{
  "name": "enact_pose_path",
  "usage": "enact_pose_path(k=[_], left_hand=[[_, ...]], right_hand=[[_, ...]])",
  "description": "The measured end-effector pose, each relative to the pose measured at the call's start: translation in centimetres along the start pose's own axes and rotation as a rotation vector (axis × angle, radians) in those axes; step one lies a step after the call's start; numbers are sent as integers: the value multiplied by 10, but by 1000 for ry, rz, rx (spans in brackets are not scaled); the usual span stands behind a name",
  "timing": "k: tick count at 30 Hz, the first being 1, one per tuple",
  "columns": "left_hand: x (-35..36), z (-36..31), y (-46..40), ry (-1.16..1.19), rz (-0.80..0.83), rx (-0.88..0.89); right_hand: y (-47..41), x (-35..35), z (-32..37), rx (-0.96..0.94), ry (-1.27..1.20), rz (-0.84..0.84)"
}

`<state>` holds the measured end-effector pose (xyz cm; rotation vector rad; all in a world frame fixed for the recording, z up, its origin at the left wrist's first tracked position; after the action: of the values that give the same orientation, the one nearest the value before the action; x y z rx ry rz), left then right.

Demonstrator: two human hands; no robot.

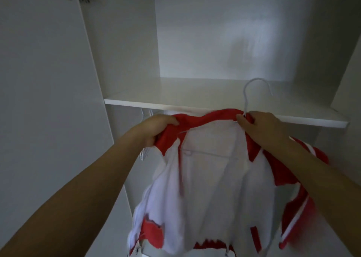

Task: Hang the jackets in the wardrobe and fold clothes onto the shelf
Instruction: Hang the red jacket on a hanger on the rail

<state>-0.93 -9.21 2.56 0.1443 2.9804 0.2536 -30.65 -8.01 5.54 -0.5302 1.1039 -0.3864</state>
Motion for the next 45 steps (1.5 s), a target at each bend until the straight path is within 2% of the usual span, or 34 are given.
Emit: enact_pose_path(k=[5, 11, 18, 24, 27, 29, 32, 33, 34, 37, 38, 41, 45], left_hand=[[21, -51, 7, -35, -75, 222], [21, -85, 15, -86, -115, 291], [33, -107, 12, -180, -202, 304], [43, -115, 12, -53, -138, 381], [44, -117, 14, 29, -96, 411], [42, -113, 14, 88, -124, 470], [42, -66, 23, -14, -392, 747], [53, -37, 27, -115, -402, 826], [71, -4, 27, -246, -335, 836], [125, 94, 7, -542, -10, 560], [135, 115, -2, -561, 1, 482], [146, 139, -18, -510, -130, 329], [146, 140, -31, -355, -200, 260]], right_hand=[[-6, 6, 47, -124, -255, 22], [1, 9, 63, -167, -207, 192], [3, 14, 77, -201, -76, 42], [-1, 10, 88, -242, 88, -42], [-3, 9, 86, -201, 73, -88], [-8, 3, 80, -156, -7, -133], [-12, 1, 69, -128, -44, -114], [-14, 2, 65, -99, -69, -93], [-16, 2, 61, -60, -106, -66], [-20, 2, 57, 49, -255, 8], [-19, 0, 58, 59, -313, 10], [-16, -11, 64, 37, -487, -45], [-11, -26, 62, 26, -528, -135]])
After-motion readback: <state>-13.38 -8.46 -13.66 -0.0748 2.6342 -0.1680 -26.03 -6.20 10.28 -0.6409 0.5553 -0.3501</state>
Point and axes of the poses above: each hand's wrist, its own y-axis away from the middle knuckle, its own x-axis out of the palm, z = x × y, the point moved 6 cm from there along -y, towards the middle knuckle, and after that the axes turned 2 degrees about -z, right-handed, at the moved point
